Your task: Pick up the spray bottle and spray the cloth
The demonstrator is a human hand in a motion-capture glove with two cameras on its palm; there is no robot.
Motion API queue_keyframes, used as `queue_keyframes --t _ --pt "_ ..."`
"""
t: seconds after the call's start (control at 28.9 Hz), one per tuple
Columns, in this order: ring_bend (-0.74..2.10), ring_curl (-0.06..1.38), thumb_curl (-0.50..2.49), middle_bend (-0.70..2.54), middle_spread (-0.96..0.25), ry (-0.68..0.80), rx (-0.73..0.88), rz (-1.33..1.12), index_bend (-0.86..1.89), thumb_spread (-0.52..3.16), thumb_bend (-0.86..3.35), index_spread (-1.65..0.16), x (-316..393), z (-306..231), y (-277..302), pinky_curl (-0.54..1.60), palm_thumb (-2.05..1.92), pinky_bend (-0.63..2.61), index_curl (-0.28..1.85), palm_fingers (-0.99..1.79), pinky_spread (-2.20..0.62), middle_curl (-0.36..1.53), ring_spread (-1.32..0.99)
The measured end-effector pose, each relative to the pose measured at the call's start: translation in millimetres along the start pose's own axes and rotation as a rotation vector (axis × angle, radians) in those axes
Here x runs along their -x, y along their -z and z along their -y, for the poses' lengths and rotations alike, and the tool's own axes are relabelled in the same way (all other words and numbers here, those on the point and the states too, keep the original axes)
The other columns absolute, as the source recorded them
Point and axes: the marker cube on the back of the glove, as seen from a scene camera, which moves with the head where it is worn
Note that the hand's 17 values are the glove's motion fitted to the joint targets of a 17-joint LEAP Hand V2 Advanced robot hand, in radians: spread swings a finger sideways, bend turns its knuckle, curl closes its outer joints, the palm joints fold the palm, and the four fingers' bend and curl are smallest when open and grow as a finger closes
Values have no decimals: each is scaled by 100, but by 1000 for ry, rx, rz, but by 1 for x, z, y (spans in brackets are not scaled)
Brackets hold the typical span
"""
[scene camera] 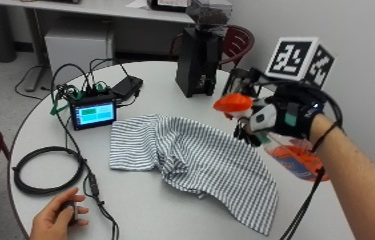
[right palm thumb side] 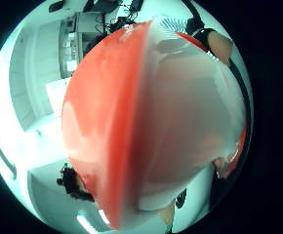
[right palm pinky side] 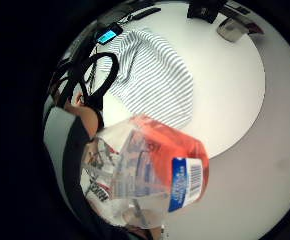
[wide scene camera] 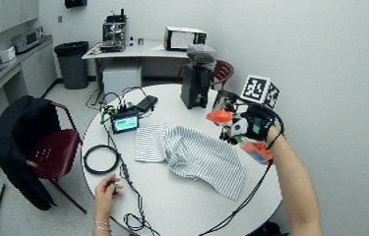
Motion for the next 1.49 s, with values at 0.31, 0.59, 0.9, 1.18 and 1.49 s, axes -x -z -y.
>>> queue_keyframes --t 0.31,0.59,0.9,1.18,1.49 --pt "80 45 74 71 -11 -79 153 113 1 55 -2 -35 -78 24 -94 38 100 49 2 105 -5 53 -12" --pt "81 45 75 71 -11 -34 -19 76 1 54 -3 -35 -44 -11 -9 37 100 48 2 104 -4 53 -12" --pt "81 45 75 70 -11 49 -83 135 0 54 -3 -34 -28 -17 -3 37 100 48 2 105 -4 53 -12" --pt "82 45 75 70 -11 259 -168 307 1 54 -3 -34 27 2 -17 37 100 47 2 104 -4 53 -11" --pt "81 45 76 69 -11 420 -287 472 1 54 -3 -34 91 47 -46 38 100 47 3 104 -4 53 -11"
